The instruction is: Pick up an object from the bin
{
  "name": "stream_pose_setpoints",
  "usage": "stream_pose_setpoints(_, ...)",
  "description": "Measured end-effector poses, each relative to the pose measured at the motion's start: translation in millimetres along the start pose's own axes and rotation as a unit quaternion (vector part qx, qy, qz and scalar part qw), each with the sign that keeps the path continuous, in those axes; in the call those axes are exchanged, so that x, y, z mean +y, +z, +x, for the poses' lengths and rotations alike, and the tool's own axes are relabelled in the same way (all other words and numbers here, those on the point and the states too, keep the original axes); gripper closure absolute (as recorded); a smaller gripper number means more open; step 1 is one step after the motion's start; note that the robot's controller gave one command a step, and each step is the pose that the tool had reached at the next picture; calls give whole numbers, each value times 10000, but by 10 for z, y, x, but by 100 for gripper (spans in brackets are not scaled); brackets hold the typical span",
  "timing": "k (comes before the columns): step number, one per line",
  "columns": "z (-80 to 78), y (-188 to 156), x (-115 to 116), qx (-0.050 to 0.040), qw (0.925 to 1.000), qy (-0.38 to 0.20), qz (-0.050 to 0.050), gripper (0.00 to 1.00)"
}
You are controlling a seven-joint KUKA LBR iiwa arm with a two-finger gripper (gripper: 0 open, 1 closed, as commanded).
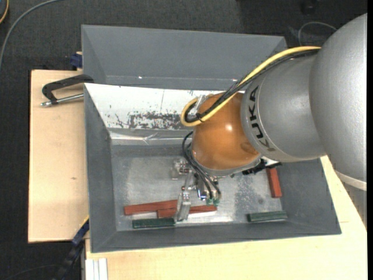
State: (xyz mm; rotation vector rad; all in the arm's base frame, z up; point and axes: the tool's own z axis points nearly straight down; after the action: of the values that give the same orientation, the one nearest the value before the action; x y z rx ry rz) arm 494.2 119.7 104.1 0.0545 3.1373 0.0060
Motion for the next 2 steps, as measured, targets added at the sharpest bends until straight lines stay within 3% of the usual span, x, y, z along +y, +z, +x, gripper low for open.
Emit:
stream_pose_setpoints(1,-19,340,233,29,9965,-830,14,0)
stream_pose_setpoints(2,-19,333,-626,21,10000,-16,30,0)
